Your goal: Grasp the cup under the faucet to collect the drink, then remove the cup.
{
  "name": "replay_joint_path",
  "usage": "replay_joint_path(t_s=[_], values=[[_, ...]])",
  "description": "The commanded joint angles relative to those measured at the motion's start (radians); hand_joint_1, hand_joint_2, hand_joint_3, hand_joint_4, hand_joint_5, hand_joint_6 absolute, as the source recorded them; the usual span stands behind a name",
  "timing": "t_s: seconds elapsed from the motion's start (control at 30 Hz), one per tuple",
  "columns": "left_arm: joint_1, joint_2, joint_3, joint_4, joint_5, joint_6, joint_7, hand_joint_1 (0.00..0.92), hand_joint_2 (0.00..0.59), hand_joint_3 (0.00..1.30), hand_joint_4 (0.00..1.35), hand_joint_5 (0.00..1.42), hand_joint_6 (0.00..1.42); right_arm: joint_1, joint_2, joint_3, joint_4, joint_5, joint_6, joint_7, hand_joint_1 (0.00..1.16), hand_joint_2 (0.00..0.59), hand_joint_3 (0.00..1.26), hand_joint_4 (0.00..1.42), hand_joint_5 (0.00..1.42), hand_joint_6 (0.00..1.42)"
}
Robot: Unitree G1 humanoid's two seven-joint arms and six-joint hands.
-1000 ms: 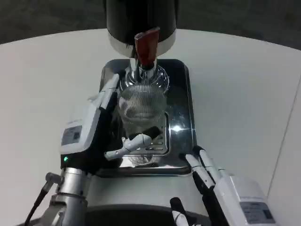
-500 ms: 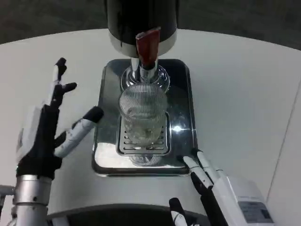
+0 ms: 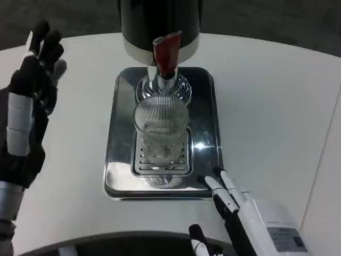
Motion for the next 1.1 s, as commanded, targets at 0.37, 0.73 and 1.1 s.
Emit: replay_joint_path(t_s=[0.37, 0.73, 1.1], values=[[-0.119, 0.119, 0.093, -0.214, -0.176, 0.220, -0.254, 0.000, 0.129, 0.00, 0.00, 0.00, 0.00, 0.032, 0.027, 0.025, -0.024, -0.007, 0.000, -0.005, 0.42, 0.488, 0.13, 0.03, 0.10, 0.32], [-0.306, 0.189, 0.060, -0.109, -0.127, 0.308, -0.371, 0.000, 0.174, 0.00, 0.00, 0.00, 0.00, 0.051, 0.036, 0.027, -0.035, -0.006, -0.002, -0.011, 0.38, 0.492, 0.13, 0.03, 0.10, 0.31], [-0.387, 0.179, -0.015, -0.034, -0.026, 0.313, -0.452, 0.000, 0.196, 0.00, 0.00, 0.03, 0.00, 0.059, 0.040, 0.021, -0.044, -0.001, 0.001, -0.009, 0.37, 0.488, 0.13, 0.03, 0.10, 0.31]])
